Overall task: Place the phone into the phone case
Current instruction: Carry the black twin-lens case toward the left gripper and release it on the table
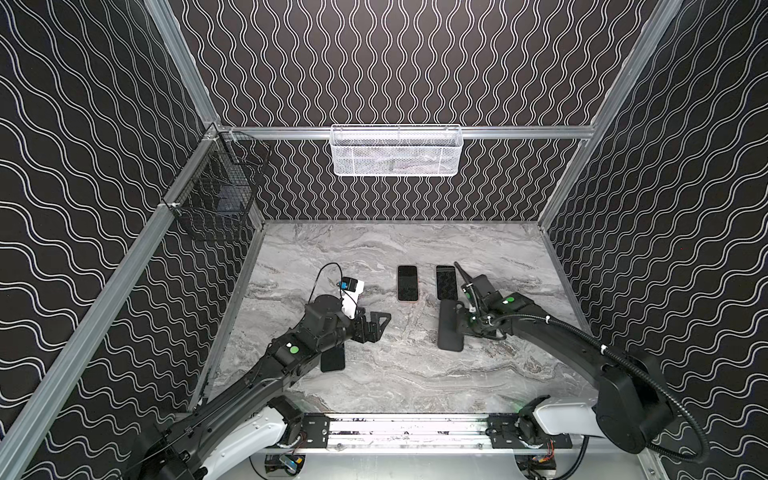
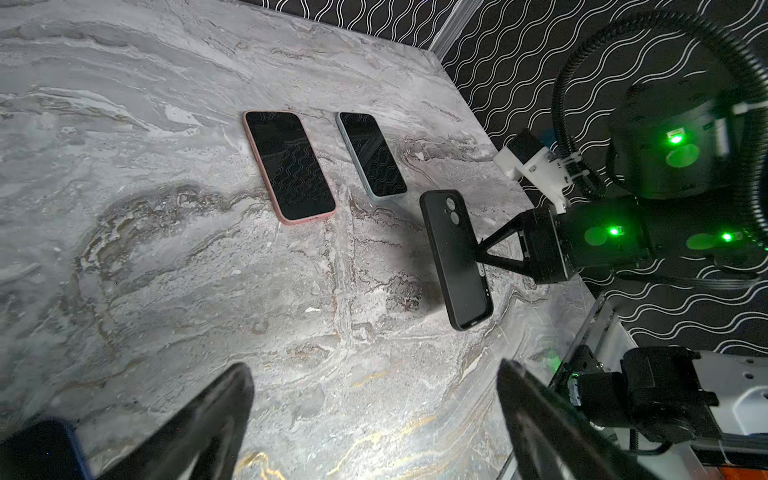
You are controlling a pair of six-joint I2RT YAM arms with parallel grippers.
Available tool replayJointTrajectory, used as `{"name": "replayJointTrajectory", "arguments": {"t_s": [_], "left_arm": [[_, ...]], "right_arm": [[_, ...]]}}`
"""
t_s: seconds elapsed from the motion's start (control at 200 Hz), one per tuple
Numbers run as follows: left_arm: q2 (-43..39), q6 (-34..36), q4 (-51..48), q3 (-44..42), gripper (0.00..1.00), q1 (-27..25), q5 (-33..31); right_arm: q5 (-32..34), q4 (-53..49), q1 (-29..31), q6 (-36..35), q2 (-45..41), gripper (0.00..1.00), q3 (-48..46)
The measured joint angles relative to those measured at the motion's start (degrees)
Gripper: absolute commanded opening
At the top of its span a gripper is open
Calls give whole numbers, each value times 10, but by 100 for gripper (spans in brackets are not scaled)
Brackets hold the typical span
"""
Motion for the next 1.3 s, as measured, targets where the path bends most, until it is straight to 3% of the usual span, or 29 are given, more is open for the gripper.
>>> {"name": "replayJointTrajectory", "arguments": {"t_s": [0.28,0.696,1.096,1.296], "left_arm": [[-19,-3,-22,-10,95,0,-8],[-39,-3,-106,8,96,1,-102],[-17,-21,-120,-3,97,14,-119],[21,-31,-106,-8,97,23,-106]], "right_arm": [[-48,30,30,-21,6,0,-2],[-82,3,156,-177,177,0,143],[-54,-20,164,-273,297,0,223],[-34,-26,164,-279,288,17,229]]}}
